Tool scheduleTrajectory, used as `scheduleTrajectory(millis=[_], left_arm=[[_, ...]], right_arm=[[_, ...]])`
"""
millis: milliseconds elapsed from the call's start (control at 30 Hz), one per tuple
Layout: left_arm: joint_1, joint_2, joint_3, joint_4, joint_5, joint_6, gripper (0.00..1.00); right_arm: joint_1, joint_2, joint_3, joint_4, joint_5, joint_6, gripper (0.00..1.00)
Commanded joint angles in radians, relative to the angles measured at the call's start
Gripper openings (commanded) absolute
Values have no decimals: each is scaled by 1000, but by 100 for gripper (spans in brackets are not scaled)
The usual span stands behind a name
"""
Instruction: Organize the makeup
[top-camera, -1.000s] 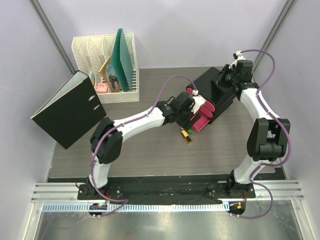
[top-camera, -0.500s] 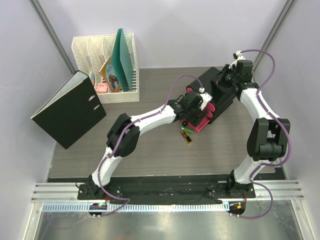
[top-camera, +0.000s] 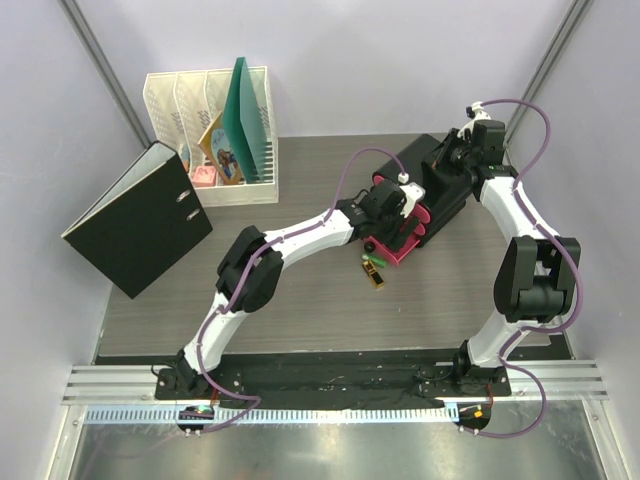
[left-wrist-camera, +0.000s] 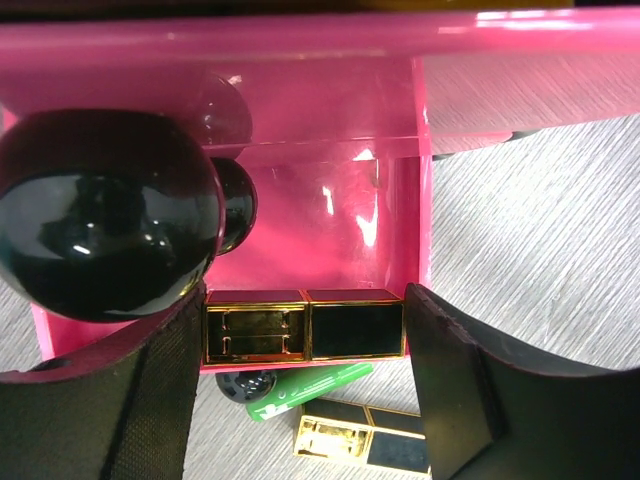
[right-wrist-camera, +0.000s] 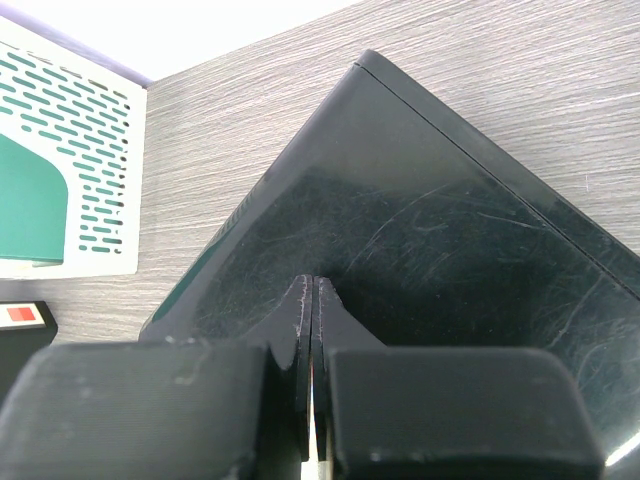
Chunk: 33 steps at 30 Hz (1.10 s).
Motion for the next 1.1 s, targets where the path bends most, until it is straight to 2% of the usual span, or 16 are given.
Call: scheduleTrajectory(millis=[0,67,100,133,400,633,700,867,933,1067], left_arm=[[6,-18,34,38,17,3,74],[6,-31,31,40,11,14,86],[6,-38,28,44,8,18,97],[6,-50,22,47,5,21,100],[6,-117,-37,41,-9,66,100],[6,-301,-312,78,-12,110,100],[6,-332,-388,83,3,120,97],[6,-363,-482,98,122,115,81],[3,-346,-483,100,159,112,78],[-7,-303,-463,97,175,116,79]], right_arm=[[14,89,-88,-293,52,-52,1],[14,89,-89,-295,51,-52,1],[15,88,-89,-293,51,-52,1],[15,86,-89,-293,52,-52,1],[15,80,-91,-292,55,-55,1],[15,74,-97,-292,58,-58,1],[15,77,-98,-292,60,-56,1],[15,83,-103,-290,54,-55,1],[15,83,-101,-290,52,-53,1],[15,83,-101,-289,51,-53,1]])
